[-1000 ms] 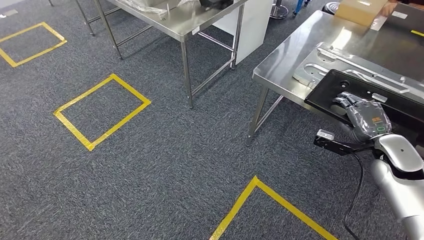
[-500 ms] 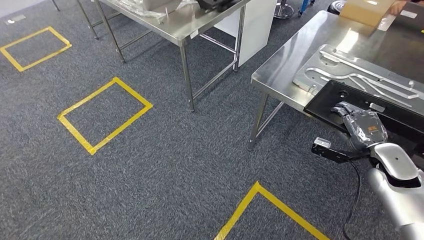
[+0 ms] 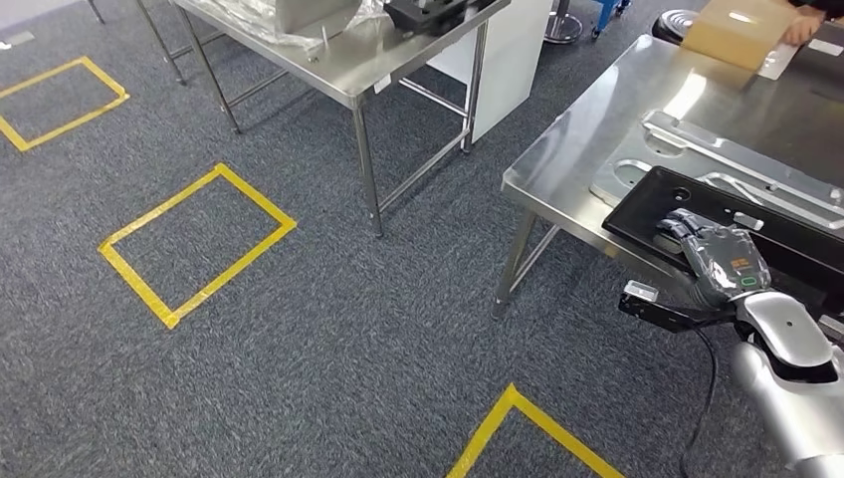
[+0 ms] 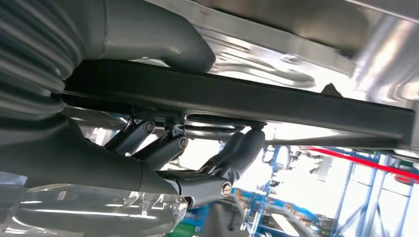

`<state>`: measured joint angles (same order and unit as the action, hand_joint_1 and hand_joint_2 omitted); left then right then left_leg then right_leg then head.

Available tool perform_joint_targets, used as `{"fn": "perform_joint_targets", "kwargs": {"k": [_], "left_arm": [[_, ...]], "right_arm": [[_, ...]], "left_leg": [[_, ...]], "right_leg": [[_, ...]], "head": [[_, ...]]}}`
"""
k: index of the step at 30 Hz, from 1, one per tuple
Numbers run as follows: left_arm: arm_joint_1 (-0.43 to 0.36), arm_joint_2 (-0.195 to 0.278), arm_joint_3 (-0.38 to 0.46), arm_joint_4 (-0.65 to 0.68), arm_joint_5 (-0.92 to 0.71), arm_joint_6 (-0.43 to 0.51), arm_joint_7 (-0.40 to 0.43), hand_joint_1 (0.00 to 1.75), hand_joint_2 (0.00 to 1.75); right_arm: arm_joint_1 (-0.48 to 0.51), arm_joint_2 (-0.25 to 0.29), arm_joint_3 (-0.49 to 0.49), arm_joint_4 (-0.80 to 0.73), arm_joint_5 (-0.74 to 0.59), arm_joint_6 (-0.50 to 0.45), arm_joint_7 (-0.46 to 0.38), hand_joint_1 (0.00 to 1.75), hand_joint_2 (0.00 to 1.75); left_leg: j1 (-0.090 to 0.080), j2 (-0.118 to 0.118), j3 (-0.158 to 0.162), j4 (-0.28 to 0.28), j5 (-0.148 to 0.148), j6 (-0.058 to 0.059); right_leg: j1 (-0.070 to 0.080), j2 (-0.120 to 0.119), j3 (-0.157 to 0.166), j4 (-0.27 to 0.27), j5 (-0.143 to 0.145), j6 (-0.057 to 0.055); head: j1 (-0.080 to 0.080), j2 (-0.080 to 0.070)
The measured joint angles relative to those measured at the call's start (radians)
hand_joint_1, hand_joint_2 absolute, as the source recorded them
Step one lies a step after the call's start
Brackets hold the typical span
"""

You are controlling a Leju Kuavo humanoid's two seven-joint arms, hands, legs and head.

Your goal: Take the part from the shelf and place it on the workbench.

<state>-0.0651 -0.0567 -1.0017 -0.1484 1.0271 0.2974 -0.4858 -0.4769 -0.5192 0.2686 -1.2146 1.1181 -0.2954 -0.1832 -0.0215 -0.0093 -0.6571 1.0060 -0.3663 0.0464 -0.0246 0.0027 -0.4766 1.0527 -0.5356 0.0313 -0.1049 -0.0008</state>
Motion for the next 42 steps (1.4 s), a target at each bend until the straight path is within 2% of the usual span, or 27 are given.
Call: {"fn": "perform_joint_targets", "kwargs": {"k": [2, 3, 4, 5, 6, 7, 8, 10, 11, 12, 15, 17, 20, 21, 22, 23, 24, 25, 26, 28, 31, 32, 35, 42], "left_arm": [[-0.003, -0.002, -0.001, 0.0, 0.0, 0.003, -0.002, 0.0, 1.75], [-0.005, -0.002, -0.002, 0.0, 0.001, 0.004, -0.003, 0.0, 1.75], [-0.007, -0.002, -0.002, 0.0, 0.001, 0.005, -0.004, 0.0, 1.75], [-0.007, -0.002, -0.002, 0.0, 0.0, 0.006, -0.006, 0.0, 1.75], [-0.007, -0.002, -0.003, 0.0, 0.0, 0.006, -0.007, 0.0, 1.75], [-0.006, -0.003, -0.003, 0.0, 0.0, 0.006, -0.008, 0.0, 1.75], [-0.006, -0.003, -0.004, 0.0, 0.0, 0.006, -0.008, 0.0, 1.75], [-0.007, -0.004, -0.005, 0.0, 0.002, 0.007, -0.009, 0.0, 1.75], [-0.008, -0.004, -0.006, 0.0, 0.004, 0.009, -0.009, 0.0, 1.75], [-0.008, -0.004, -0.006, 0.0, 0.007, 0.011, -0.009, 0.0, 1.75], [-0.01, -0.004, -0.007, 0.0, 0.016, 0.02, -0.01, 0.0, 1.75], [-0.013, -0.004, -0.007, 0.0, 0.022, 0.024, -0.011, 0.0, 1.75], [-0.014, -0.005, -0.007, 0.0, 0.028, 0.026, -0.011, 0.0, 1.75], [-0.013, -0.005, -0.007, 0.0, 0.03, 0.025, -0.011, 0.0, 1.75], [-0.012, -0.005, -0.007, 0.0, 0.031, 0.024, -0.011, 0.0, 1.75], [-0.012, -0.005, -0.007, 0.0, 0.033, 0.023, -0.012, 0.0, 1.75], [-0.012, -0.005, -0.007, 0.0, 0.035, 0.022, -0.015, 0.0, 1.75], [-0.012, -0.005, -0.007, 0.0, 0.037, 0.021, -0.019, 0.0, 1.75], [-0.012, -0.005, -0.007, 0.0, 0.038, 0.02, -0.024, 0.0, 1.75], [-0.011, -0.005, -0.007, 0.0, 0.038, 0.017, -0.038, 0.0, 1.75], [-0.009, -0.005, -0.007, 0.0, 0.038, 0.009, -0.053, 0.0, 1.75], [-0.008, -0.005, -0.007, 0.0, 0.038, 0.007, -0.055, 0.0, 1.75], [-0.008, -0.005, -0.007, 0.0, 0.037, 0.004, -0.057, 0.0, 1.75], [-0.009, -0.005, -0.007, 0.0, 0.031, 0.009, -0.056, 0.0, 1.75]], "right_arm": [[-0.011, 0.0, -0.002, 0.002, 0.0, 0.002, -0.006, 1.75, 1.75], [-0.015, 0.0, -0.002, 0.004, -0.001, 0.004, -0.008, 1.75, 1.75], [-0.019, 0.0, -0.002, 0.006, -0.003, 0.005, -0.009, 1.75, 1.75], [-0.019, 0.0, -0.002, 0.009, -0.004, 0.006, -0.011, 1.75, 1.75], [-0.019, 0.0, -0.002, 0.012, -0.006, 0.007, -0.013, 1.75, 1.75], [-0.02, 0.0, -0.002, 0.015, -0.007, 0.007, -0.014, 1.75, 1.75], [-0.022, 0.0, -0.002, 0.017, -0.008, 0.006, -0.015, 1.75, 1.75], [-0.028, 0.0, -0.002, 0.021, -0.016, 0.003, -0.012, 1.75, 1.75], [-0.031, 0.0, -0.002, 0.024, -0.025, -0.002, -0.011, 1.75, 1.75], [-0.033, 0.001, -0.002, 0.026, -0.034, -0.007, -0.011, 1.75, 1.75], [-0.04, 0.003, -0.003, 0.028, -0.061, -0.036, -0.02, 1.75, 1.75], [-0.048, 0.006, -0.006, 0.028, -0.077, -0.06, -0.027, 1.75, 1.75], [-0.053, 0.01, -0.01, 0.027, -0.093, -0.082, -0.035, 1.75, 1.75], [-0.053, 0.011, -0.011, 0.027, -0.095, -0.084, -0.037, 1.75, 1.75], [-0.052, 0.013, -0.011, 0.028, -0.095, -0.087, -0.038, 1.75, 1.75], [-0.052, 0.015, -0.011, 0.028, -0.094, -0.089, -0.037, 1.75, 1.75], [-0.052, 0.017, -0.012, 0.028, -0.091, -0.093, -0.035, 1.75, 1.75], [-0.052, 0.017, -0.014, 0.028, -0.089, -0.097, -0.033, 1.75, 1.75], [-0.052, 0.018, -0.016, 0.029, -0.085, -0.099, -0.03, 1.75, 1.75], [-0.049, 0.019, -0.02, 0.03, -0.076, -0.101, -0.021, 1.75, 1.75], [-0.033, 0.018, -0.025, 0.03, -0.066, -0.1, -0.011, 1.75, 1.75], [-0.028, 0.017, -0.028, 0.029, -0.063, -0.1, -0.008, 1.75, 1.75], [-0.015, 0.016, -0.035, 0.023, -0.058, -0.098, -0.001, 1.75, 1.75], [-0.005, 0.016, -0.047, 0.018, -0.053, -0.092, 0.003, 1.75, 1.75]], "left_leg": [[0.002, -0.002, 0.032, -0.019, -0.007, 0.009], [0.002, -0.003, 0.045, -0.023, -0.015, 0.011], [0.002, -0.005, 0.056, -0.024, -0.024, 0.012], [0.002, -0.008, 0.067, -0.024, -0.034, 0.012], [0.002, -0.01, 0.079, -0.024, -0.044, 0.011], [0.002, -0.012, 0.092, -0.022, -0.055, 0.01], [0.002, -0.014, 0.104, -0.019, -0.066, 0.008], [0.001, -0.015, 0.124, -0.011, -0.09, 0.002], [0.0, -0.016, 0.128, -0.006, -0.099, -0.003], [-0.001, -0.017, 0.131, -0.002, -0.106, -0.008], [-0.002, -0.015, 0.133, 0.015, -0.117, -0.023], [0.001, -0.01, 0.102, 0.079, -0.144, -0.034], [0.014, -0.002, -0.012, 0.268, -0.22, -0.049], [0.017, -0.001, -0.039, 0.3, -0.226, -0.053], [0.02, 0.001, -0.048, 0.294, -0.209, -0.055], [0.021, 0.001, -0.038, 0.248, -0.172, -0.055], [0.022, 0.002, -0.012, 0.175, -0.122, -0.051], [0.02, 0.003, 0.014, 0.102, -0.085, -0.046], [0.017, 0.003, 0.033, 0.049, -0.068, -0.042], [0.012, 0.004, 0.048, 0.01, -0.062, -0.033], [0.013, 0.0, 0.052, 0.004, -0.042, -0.037], [0.013, -0.001, 0.051, 0.004, -0.041, -0.038], [0.011, -0.002, 0.051, 0.004, -0.043, -0.031], [0.009, -0.002, 0.051, 0.005, -0.045, -0.023]], "right_leg": [[-0.001, -0.002, -0.053, 0.091, 0.004, 0.004], [-0.001, -0.002, -0.093, 0.146, -0.01, 0.005], [0.0, -0.002, -0.134, 0.191, -0.038, 0.006], [0.0, -0.002, -0.169, 0.218, -0.07, 0.008], [-0.001, -0.002, -0.192, 0.222, -0.092, 0.01], [-0.002, -0.002, -0.201, 0.198, -0.09, 0.012], [-0.003, -0.002, -0.198, 0.151, -0.058, 0.014], [-0.003, -0.003, -0.175, 0.032, 0.056, 0.013], [-0.001, -0.004, -0.166, -0.007, 0.098, 0.008], [0.002, -0.004, -0.161, -0.026, 0.123, 0.001], [0.003, -0.002, -0.151, -0.031, 0.126, -0.022], [-0.001, -0.003, -0.139, -0.035, 0.12, -0.034], [0.001, -0.005, -0.126, -0.036, 0.107, -0.041], [0.001, -0.005, -0.121, -0.035, 0.103, -0.042], [0.001, -0.005, -0.116, -0.035, 0.098, -0.041], [0.001, -0.005, -0.109, -0.035, 0.094, -0.04], [0.001, -0.004, -0.103, -0.035, 0.09, -0.038], [0.002, -0.004, -0.097, -0.035, 0.086, -0.035], [0.002, -0.004, -0.094, -0.035, 0.083, -0.031], [0.004, -0.003, -0.094, -0.034, 0.077, -0.021], [0.005, -0.005, -0.092, -0.035, 0.074, -0.024], [0.004, -0.006, -0.09, -0.037, 0.074, -0.025], [0.003, -0.007, -0.087, -0.043, 0.075, -0.018], [0.001, -0.006, -0.085, -0.049, 0.078, -0.006]], "head": [[0.0, 0.0], [0.0, 0.0], [0.0, 0.0], [0.0, 0.0], [0.0, 0.0], [0.0, 0.0], [0.0, 0.0], [0.0, 0.0], [0.0, 0.0], [0.001, 0.0], [0.002, 0.0], [0.002, 0.0], [0.002, 0.0], [0.002, 0.0], [0.002, 0.0], [0.002, 0.0], [0.002, 0.0], [0.002, 0.0], [0.002, 0.0], [0.002, 0.0], [0.002, 0.0], [0.002, 0.0], [0.002, 0.0], [0.002, 0.0]]}}
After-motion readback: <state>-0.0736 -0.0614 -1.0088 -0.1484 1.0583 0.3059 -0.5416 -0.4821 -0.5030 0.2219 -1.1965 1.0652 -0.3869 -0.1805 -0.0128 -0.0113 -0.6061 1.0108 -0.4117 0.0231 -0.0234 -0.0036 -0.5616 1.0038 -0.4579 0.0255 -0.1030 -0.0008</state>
